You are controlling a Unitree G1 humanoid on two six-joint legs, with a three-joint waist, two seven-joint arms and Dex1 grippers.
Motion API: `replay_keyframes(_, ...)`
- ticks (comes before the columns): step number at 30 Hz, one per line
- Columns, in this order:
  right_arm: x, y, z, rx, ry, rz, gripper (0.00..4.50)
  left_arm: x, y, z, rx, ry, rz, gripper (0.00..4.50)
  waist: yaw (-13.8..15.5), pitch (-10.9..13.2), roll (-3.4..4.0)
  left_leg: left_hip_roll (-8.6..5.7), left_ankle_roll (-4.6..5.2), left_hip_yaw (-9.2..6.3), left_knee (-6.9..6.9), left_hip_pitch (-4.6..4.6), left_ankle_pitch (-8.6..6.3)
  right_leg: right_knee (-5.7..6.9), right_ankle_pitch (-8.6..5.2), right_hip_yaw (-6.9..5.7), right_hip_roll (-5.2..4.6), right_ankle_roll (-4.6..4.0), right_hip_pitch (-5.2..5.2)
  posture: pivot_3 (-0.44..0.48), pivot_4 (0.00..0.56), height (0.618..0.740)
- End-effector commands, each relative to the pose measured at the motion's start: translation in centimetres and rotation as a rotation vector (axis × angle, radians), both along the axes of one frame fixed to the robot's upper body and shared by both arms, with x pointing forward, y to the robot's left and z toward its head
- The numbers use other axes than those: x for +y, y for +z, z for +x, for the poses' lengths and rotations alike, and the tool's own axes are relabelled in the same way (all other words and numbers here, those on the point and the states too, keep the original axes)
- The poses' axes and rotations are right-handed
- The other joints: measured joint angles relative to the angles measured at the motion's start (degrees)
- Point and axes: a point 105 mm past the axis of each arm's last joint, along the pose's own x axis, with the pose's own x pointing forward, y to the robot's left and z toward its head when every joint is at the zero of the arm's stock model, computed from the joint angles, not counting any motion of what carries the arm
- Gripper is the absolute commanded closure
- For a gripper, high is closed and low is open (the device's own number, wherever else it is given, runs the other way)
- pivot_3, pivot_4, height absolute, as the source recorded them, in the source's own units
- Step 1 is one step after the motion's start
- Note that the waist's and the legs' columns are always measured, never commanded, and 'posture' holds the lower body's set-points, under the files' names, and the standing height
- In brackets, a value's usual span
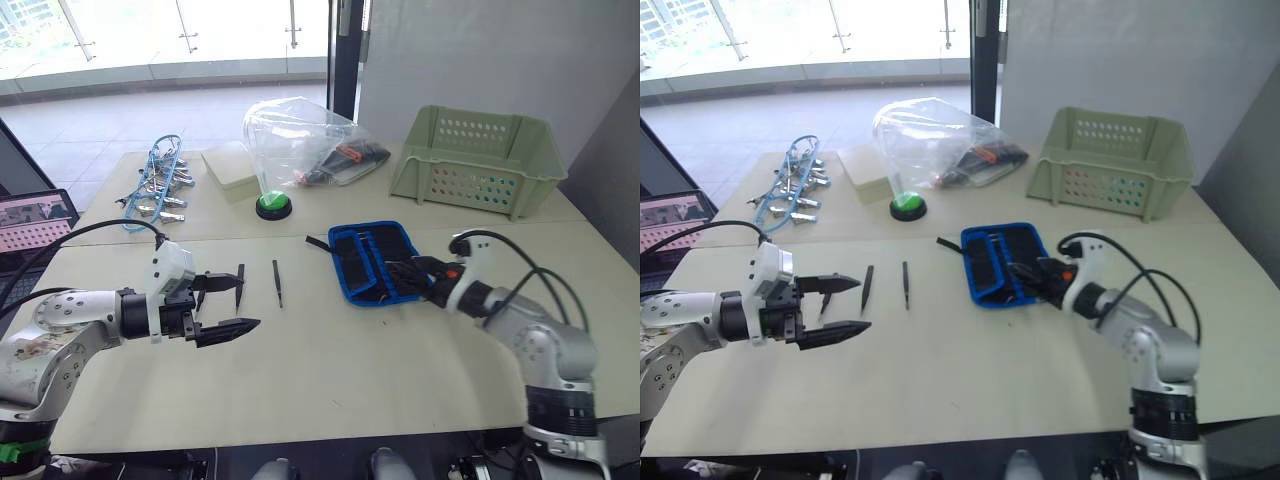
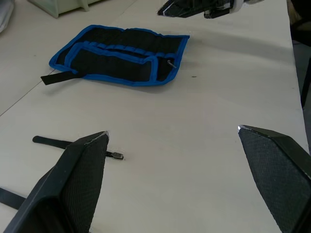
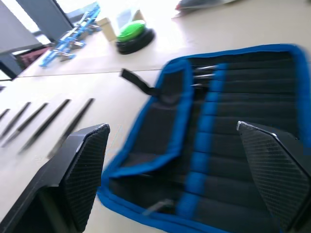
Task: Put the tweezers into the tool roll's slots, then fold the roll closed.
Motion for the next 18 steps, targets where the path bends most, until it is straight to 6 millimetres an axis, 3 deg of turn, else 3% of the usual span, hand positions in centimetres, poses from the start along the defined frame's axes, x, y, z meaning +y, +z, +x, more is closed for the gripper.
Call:
replay_keyframes(1,0.4,0.8,0.5,-0.02,-0.04,0.022,0.04,-0.2,0.4,-0.2,-0.039,-0.004,0.013,0.0,0.1,0.0,0.0,0.0,-0.02,0.0,0.01,-0.02,0.01,0.01,0.0,0.03,-0.02,0.0,-0.03,0.0,0.15,0.74)
replay_keyframes(6,2.2,0.0,0.8,0.021,-0.034,0.017,0.04,0.0,0.1,-0.6,-0.041,0.011,0.017,0.0,0.3,0.0,0.0,-0.02,-0.02,0.0,0.05,-0.03,0.01,0.01,0.02,0.03,-0.01,0.01,-0.05,0.0,0.15,0.74)
replay_keyframes(18,1.5,-2.3,1.0,0.133,-0.064,-0.016,0.04,0.4,-0.1,-0.7,-0.052,0.056,-0.002,0.0,0.3,0.0,0.0,-0.03,-0.02,0.01,0.05,-0.03,0.01,0.01,0.03,0.03,0.03,-0.01,-0.06,0.0,0.15,0.74)
